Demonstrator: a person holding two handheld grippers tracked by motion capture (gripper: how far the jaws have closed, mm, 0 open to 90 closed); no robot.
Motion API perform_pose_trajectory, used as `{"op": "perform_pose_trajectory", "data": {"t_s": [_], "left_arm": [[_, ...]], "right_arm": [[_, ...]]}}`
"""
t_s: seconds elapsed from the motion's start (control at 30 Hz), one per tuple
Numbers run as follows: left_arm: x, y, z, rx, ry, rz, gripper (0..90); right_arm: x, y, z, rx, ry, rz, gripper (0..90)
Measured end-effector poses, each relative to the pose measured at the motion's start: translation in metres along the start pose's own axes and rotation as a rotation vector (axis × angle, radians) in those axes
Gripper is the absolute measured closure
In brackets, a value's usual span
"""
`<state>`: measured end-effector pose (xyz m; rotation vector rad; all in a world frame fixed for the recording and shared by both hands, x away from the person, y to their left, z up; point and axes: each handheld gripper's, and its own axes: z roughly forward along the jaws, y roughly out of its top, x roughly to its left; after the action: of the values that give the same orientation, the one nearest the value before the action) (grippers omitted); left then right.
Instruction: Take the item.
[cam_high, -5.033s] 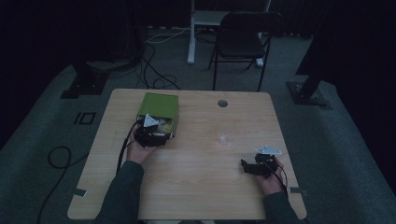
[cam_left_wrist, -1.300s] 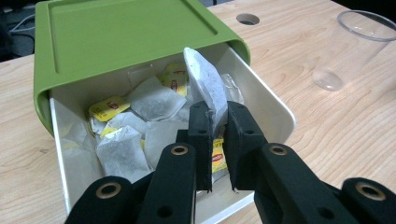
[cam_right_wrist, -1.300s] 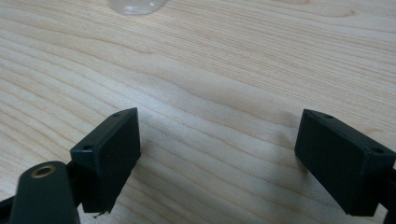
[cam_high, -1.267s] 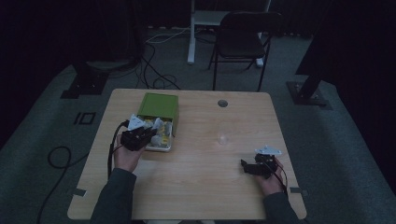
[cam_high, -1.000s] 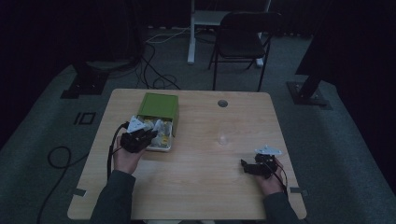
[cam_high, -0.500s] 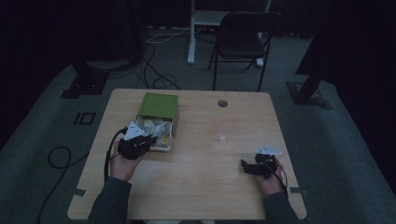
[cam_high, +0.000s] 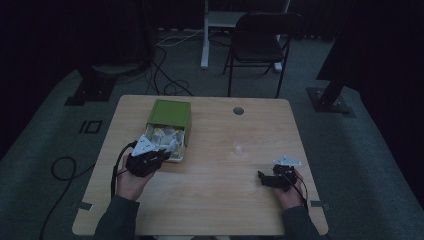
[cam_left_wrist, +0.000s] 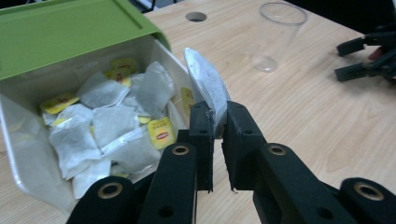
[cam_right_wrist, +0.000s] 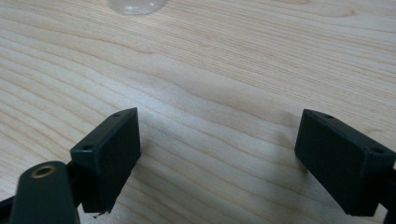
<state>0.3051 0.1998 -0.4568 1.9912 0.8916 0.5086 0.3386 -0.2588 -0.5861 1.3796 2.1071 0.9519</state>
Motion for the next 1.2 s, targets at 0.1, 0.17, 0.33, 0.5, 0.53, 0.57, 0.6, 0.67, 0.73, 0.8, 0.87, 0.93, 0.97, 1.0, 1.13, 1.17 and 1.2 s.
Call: {"op": "perform_pose_trajectory", "data": {"t_s": [0.1,0.17,0.33,0.5,0.53,0.57,0.6,0.67,0.73,0.8,0.87,0.93,0.97,1.0,1.13,1.17,1.2], "left_arm": [[-0.004,0.002,-0.001,-0.002,-0.01,0.012,83.2],[-0.007,0.003,-0.001,-0.001,-0.016,0.02,83.2],[-0.014,0.006,0.001,-0.006,-0.029,0.033,83.2],[-0.019,0.01,0.005,-0.009,-0.03,0.046,83.2],[-0.019,0.01,0.005,-0.009,-0.03,0.046,83.2],[-0.021,0.011,0.008,-0.011,-0.035,0.044,83.2],[-0.023,0.013,0.011,-0.008,-0.039,0.053,83.2],[-0.024,0.014,0.013,-0.009,-0.041,0.051,83.2],[-0.026,0.017,0.018,-0.009,-0.049,0.056,83.2],[-0.028,0.019,0.021,-0.01,-0.055,0.06,83.2],[-0.029,0.022,0.024,-0.014,-0.055,0.065,83.2],[-0.03,0.023,0.025,-0.017,-0.054,0.068,83.2],[-0.03,0.024,0.026,-0.019,-0.055,0.068,83.2],[-0.03,0.025,0.027,-0.022,-0.056,0.068,83.2],[-0.032,0.029,0.031,-0.026,-0.058,0.073,83.3],[-0.032,0.029,0.031,-0.026,-0.058,0.073,83.3],[-0.033,0.03,0.033,-0.031,-0.061,0.072,83.3]], "right_arm": [[0.0,0.0,0.0,0.0,0.0,0.0,13.9],[0.0,0.0,0.0,0.0,0.0,0.0,13.9],[0.0,0.0,0.0,0.0,0.001,-0.001,13.9],[0.0,0.0,0.0,0.0,0.001,-0.002,13.9],[0.0,0.0,0.0,0.0,0.001,-0.002,13.9],[0.0,0.0,0.0,0.0,0.001,-0.001,13.9],[0.0,0.0,0.0,0.0,0.001,-0.001,13.9],[0.0,0.0,0.0,0.0,0.001,-0.002,13.9],[0.0,0.0,0.0,-0.001,0.001,-0.003,13.9],[0.0,0.0,0.0,-0.001,0.001,-0.002,13.9],[0.0,0.0,0.0,-0.001,0.002,-0.002,13.9],[0.0,0.0,0.0,-0.001,0.002,-0.002,13.9],[0.0,0.0,0.0,-0.001,0.002,-0.002,13.9],[0.0,0.0,0.0,-0.001,0.002,-0.002,13.9],[0.001,0.0,0.0,0.0,0.002,-0.002,13.9],[0.001,0.0,0.0,0.0,0.002,-0.002,13.9],[0.001,0.0,0.0,0.0,0.002,-0.002,13.9]]}}
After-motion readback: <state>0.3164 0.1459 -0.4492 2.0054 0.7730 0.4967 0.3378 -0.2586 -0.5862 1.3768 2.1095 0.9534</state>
